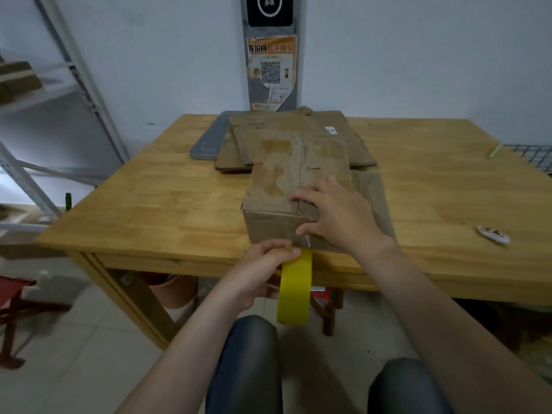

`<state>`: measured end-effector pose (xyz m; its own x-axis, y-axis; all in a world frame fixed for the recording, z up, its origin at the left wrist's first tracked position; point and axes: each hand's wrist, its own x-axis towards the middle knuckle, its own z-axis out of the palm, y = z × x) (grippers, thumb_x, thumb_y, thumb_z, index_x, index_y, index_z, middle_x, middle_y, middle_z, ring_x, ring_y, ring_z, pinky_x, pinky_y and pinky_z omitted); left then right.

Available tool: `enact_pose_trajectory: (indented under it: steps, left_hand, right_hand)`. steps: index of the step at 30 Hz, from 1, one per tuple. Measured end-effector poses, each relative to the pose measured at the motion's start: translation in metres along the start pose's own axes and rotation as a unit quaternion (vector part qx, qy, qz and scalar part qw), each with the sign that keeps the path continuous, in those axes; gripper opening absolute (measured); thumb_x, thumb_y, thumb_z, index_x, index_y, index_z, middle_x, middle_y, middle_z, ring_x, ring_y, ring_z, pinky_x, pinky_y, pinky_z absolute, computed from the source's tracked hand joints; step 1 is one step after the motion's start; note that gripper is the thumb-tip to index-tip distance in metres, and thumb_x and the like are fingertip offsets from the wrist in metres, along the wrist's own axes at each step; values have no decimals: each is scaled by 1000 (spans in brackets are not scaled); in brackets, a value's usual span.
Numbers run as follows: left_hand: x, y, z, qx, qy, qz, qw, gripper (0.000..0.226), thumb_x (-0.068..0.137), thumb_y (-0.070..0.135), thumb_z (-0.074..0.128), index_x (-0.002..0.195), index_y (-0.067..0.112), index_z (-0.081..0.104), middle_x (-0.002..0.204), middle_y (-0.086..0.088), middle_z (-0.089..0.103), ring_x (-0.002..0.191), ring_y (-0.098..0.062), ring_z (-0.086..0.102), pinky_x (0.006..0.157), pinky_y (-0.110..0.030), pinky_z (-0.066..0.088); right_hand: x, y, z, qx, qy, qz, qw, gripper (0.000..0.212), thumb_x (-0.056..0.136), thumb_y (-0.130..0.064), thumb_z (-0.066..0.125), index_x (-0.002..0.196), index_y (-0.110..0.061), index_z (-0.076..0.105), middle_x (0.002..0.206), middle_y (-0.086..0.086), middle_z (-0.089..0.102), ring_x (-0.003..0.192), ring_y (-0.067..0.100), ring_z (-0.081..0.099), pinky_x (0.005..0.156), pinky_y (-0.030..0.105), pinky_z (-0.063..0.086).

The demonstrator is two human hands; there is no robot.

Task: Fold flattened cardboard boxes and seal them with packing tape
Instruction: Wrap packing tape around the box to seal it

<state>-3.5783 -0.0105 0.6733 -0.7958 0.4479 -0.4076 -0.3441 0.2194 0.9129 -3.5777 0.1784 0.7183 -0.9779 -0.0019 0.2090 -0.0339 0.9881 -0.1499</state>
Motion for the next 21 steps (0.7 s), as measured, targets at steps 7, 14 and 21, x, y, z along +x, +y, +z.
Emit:
enact_pose_trajectory:
  steps: [7,14,21]
  left_hand:
    - [9,-1,-2,6,-5,4,1000,30,97,44,65,124,31,64,120,-9,67,102,-26,69,62,-31,57]
    - [16,-1,1,24,-37,-34,998,26,100,39,62,122,25,64,108,-9,68,91,-23,71,63,-32,59]
    - [16,-9,-2,36,-30,-10,999,26,98,39,65,121,26,64,113,-7,66,96,-21,67,59,-29,56]
  right_hand:
    - [4,4,6,-2,1,5,1000,72,77,-62,76,140,-53,42,153,-16,40,153,27,20,110,62,39]
    - [1,5,6,8,13,2,1000,72,77,-61,76,141,-50,45,154,-16,40,153,26,21,111,62,39]
    - [4,-2,4,26,12,28,999,58,81,-74,63,131,-48,49,147,-13,47,152,28,23,105,62,44]
